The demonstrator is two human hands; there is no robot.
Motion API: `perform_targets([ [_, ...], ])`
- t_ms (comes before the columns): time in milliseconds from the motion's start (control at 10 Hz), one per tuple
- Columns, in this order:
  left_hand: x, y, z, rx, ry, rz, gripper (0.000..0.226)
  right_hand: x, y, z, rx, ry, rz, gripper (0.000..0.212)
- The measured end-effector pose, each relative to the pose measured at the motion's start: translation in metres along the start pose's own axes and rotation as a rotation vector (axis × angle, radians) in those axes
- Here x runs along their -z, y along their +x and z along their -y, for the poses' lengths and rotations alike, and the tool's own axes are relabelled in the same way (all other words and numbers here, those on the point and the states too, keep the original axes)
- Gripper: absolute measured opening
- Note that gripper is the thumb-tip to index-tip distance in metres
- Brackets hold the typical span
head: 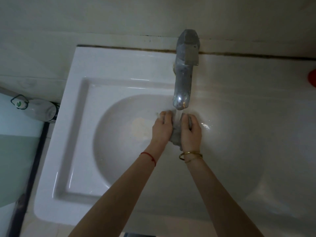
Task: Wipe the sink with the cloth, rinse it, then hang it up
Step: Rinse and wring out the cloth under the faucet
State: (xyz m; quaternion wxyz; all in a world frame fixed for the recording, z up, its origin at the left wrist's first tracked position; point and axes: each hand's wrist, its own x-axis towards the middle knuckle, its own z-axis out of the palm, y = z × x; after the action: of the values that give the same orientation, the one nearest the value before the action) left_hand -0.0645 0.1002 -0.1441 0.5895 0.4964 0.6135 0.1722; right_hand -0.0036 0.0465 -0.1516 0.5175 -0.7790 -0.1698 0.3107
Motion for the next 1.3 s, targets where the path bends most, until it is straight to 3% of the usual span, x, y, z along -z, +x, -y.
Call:
perform_targets([
  [100, -0.006, -0.003, -0.002, 0.206, -0.16, -0.021, 0.045, -0.011, -0.004, 0.011, 0.076, -0.078, -0.023, 0.044],
  [200, -0.008, -0.005, -0.005, 0.288, -0.279, -0.052, 0.043, -0.015, 0.001, 0.015, 0.153, -0.177, -0.09, 0.051],
  [300, -0.006, -0.004, -0.007, 0.204, -0.228, -0.104, 0.036, -0.015, 0.014, 0.02, -0.01, -0.115, -0.031, 0.051],
  [400, -0.001, -0.004, -0.007, -0.011, -0.031, -0.086, 0.037, -0.02, 0.027, 0.013, -0.419, 0.056, 0.07, 0.026],
  [500, 0.001, -0.011, -0.007, -0.206, 0.038, -0.041, 0.037, -0.016, 0.039, -0.01, -0.6, 0.271, 0.127, 0.055],
  [600, 0.004, -0.008, -0.005, -0.129, -0.02, -0.07, 0.027, -0.002, 0.035, 0.004, -0.456, 0.105, 0.044, 0.044],
  [700, 0.001, 0.003, 0.0, 0.064, -0.082, -0.005, 0.022, 0.005, -0.001, 0.024, 0.047, -0.088, -0.087, 0.035],
  [800, -0.002, -0.005, 0.001, 0.255, -0.229, 0.145, 0.035, 0.001, -0.028, 0.025, 0.41, -0.204, 0.003, 0.032],
  [900, -0.003, -0.018, -0.004, 0.286, -0.317, 0.185, 0.035, 0.001, -0.001, 0.021, 0.355, -0.207, -0.016, 0.043],
  [1000, -0.01, -0.014, -0.008, 0.204, -0.283, 0.109, 0.027, -0.003, 0.014, 0.027, 0.217, -0.215, -0.112, 0.045],
  [1100, -0.009, -0.006, -0.005, 0.141, -0.264, -0.005, 0.03, -0.007, -0.004, 0.026, 0.448, -0.315, -0.139, 0.041],
  [1200, -0.003, -0.008, -0.006, 0.14, -0.209, -0.028, 0.03, -0.001, 0.005, 0.016, 0.216, -0.198, -0.074, 0.048],
  [1300, -0.001, -0.013, -0.011, 0.089, -0.244, 0.015, 0.021, 0.005, 0.023, 0.006, -0.321, -0.118, 0.06, 0.056],
])
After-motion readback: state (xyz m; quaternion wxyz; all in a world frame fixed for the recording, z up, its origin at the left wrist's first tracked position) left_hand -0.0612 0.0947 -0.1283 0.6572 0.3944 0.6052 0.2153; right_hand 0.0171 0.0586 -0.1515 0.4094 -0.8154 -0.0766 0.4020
